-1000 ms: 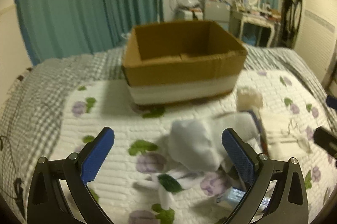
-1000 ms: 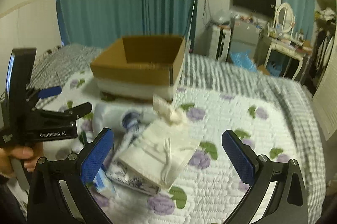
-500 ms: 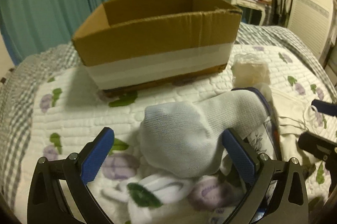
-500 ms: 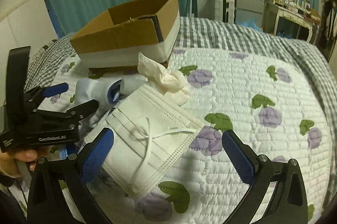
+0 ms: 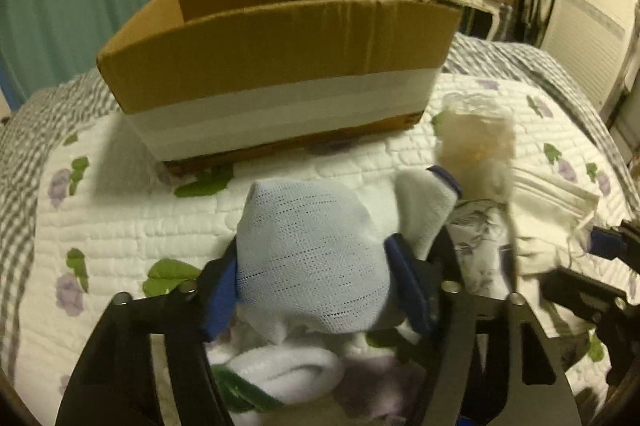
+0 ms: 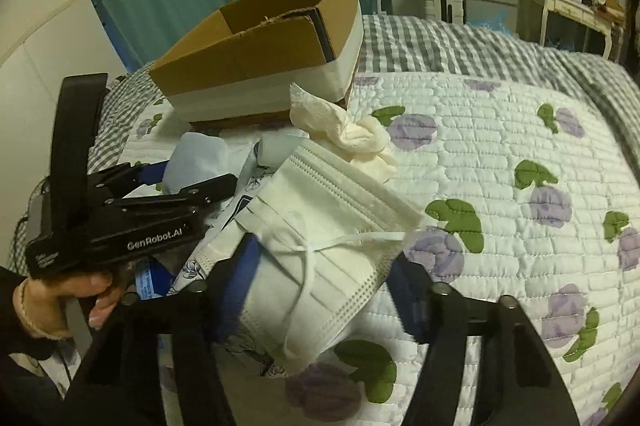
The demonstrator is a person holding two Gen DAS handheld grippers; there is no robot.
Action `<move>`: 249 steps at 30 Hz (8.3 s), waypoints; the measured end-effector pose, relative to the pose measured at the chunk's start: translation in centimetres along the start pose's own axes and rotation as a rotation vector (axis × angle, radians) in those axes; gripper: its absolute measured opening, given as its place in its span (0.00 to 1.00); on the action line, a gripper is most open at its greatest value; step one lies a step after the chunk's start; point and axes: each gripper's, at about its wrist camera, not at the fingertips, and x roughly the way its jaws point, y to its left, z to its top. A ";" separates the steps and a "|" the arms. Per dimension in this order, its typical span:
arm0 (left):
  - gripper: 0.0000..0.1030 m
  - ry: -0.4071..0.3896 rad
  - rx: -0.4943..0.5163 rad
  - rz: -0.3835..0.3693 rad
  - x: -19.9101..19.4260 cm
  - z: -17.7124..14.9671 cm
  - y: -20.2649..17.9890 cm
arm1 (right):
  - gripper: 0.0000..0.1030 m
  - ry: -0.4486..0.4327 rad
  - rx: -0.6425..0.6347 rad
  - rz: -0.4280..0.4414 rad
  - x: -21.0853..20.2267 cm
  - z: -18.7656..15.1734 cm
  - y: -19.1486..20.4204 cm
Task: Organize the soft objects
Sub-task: 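Grasp the white-blue sock with the left tool while the right tool grasps the white mask, then carry the sock and mask over the cardboard box and open both tools, then withdraw both tools from the box back toward the bed items, then grasp the white fuzzy toy with the left tool while the right tool grasps the lace cloth, then carry the toy and lace cloth into the box and open both tools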
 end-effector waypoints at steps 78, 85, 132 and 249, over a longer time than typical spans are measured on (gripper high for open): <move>0.50 -0.373 -0.128 0.107 -6.3 15.5 9.1 | 0.10 -0.432 -0.293 -0.219 0.0 21.4 7.1; 0.51 -0.220 -0.107 0.121 -0.7 15.1 8.3 | 0.10 -0.289 -0.320 -0.204 5.7 20.8 7.3; 0.86 -0.433 -0.239 0.213 -15.9 12.7 8.4 | 0.95 -0.479 -0.221 -0.190 -10.2 17.1 7.9; 0.36 -0.124 -0.055 0.093 -11.9 -2.3 6.6 | 0.05 -0.258 -0.130 -0.101 -5.9 7.4 4.3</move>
